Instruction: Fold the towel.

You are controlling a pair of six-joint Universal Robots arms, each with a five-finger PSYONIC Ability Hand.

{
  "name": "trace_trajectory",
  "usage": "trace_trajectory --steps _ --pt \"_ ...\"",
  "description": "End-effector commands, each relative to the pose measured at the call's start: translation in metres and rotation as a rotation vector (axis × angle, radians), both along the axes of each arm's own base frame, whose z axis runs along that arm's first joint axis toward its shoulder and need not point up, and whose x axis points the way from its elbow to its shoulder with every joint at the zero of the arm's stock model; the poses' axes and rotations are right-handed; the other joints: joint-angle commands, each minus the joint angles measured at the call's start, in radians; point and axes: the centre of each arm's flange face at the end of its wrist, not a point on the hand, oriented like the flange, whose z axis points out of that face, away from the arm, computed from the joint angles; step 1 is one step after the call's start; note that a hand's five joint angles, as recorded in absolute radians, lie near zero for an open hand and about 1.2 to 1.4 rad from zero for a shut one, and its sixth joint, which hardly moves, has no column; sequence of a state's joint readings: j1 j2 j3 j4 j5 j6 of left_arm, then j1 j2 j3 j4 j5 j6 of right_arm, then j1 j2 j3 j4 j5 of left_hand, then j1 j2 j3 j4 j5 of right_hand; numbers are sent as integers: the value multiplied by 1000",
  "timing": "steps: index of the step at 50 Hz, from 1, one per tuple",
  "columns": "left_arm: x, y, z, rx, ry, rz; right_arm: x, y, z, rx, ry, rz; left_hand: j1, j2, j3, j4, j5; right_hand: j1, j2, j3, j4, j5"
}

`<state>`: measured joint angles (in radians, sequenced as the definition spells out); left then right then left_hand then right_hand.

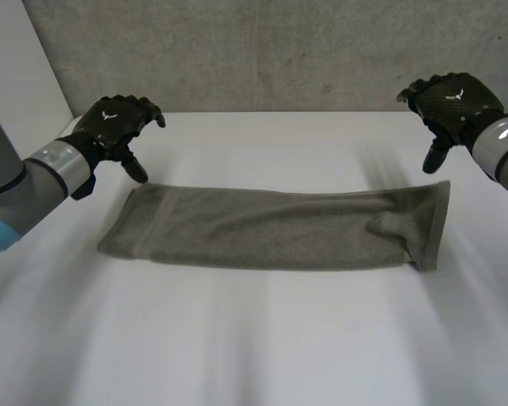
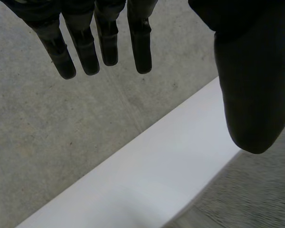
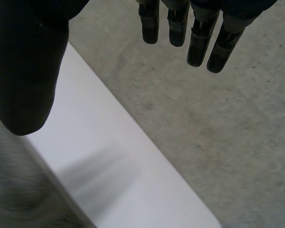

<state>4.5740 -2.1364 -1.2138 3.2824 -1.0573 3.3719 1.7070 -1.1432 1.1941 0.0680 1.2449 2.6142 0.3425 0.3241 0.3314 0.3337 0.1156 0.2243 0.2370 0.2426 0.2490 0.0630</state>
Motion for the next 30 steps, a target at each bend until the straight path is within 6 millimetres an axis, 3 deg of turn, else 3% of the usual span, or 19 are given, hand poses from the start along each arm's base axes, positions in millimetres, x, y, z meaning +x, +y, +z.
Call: trace_trajectory --steps 1,5,7,13,23,26,30 --pt "9 32 -17 77 -20 3 -2 46 -28 132 19 69 -61 -43 -50 -53 -9 -50 -62 -68 -74 -63" --pt "13 42 -27 111 -24 11 -3 60 -49 207 35 80 -59 -40 -47 -50 -6 -50 -62 -68 -74 -63" --pt "21 47 -37 148 -27 31 -5 69 -69 260 64 86 -56 -37 -45 -47 -3 -50 -62 -68 -74 -63" --pt "33 50 -51 186 -31 64 -30 58 -112 316 113 23 -56 -37 -45 -47 -3 -31 -43 -49 -55 -44" --pt "39 47 -59 177 -27 84 -39 43 -141 286 116 -6 -56 -37 -45 -47 -3 49 36 30 24 35" --pt "39 46 -59 177 -27 84 -41 38 -145 277 124 -8 -56 -37 -45 -47 -3 169 156 151 144 156" --pt "40 48 -60 180 -27 84 -57 28 -149 270 149 -52 -56 -37 -45 -47 -3 333 320 315 308 320"
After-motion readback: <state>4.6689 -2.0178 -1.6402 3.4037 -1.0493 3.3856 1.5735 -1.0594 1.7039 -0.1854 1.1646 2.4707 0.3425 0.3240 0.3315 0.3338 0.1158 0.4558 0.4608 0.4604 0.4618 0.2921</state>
